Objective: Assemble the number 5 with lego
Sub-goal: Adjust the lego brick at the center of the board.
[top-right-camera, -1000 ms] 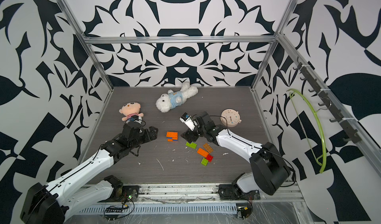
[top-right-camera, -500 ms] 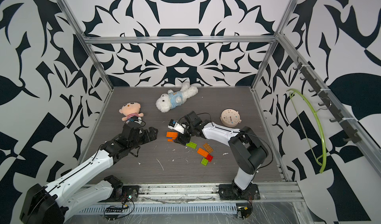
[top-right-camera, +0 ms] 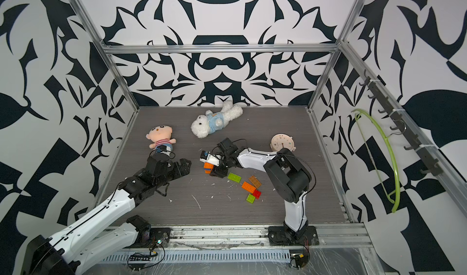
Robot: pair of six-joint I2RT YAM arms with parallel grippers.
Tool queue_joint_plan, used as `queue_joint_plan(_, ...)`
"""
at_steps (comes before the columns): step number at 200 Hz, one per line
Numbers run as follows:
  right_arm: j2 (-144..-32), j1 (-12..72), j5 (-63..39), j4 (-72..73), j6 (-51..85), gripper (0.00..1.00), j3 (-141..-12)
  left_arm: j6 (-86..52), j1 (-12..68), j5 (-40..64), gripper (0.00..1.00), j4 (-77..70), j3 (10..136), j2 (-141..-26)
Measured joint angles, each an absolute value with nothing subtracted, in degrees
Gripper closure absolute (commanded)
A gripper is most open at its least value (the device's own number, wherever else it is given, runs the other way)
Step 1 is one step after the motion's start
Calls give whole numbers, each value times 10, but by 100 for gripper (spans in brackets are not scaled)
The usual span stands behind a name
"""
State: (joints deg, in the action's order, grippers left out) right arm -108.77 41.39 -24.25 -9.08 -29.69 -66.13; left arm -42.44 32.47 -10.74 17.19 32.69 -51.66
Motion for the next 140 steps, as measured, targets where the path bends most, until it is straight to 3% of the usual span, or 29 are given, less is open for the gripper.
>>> queue_joint_plan(70,-1098,414,-258,-128,-293,59,-686,-424,325,-118,1,189,326,-506)
queue_joint_plan(140,-1127,413,-312,-153,-243,61,-744,-424,325,-131,1,204,326,-485)
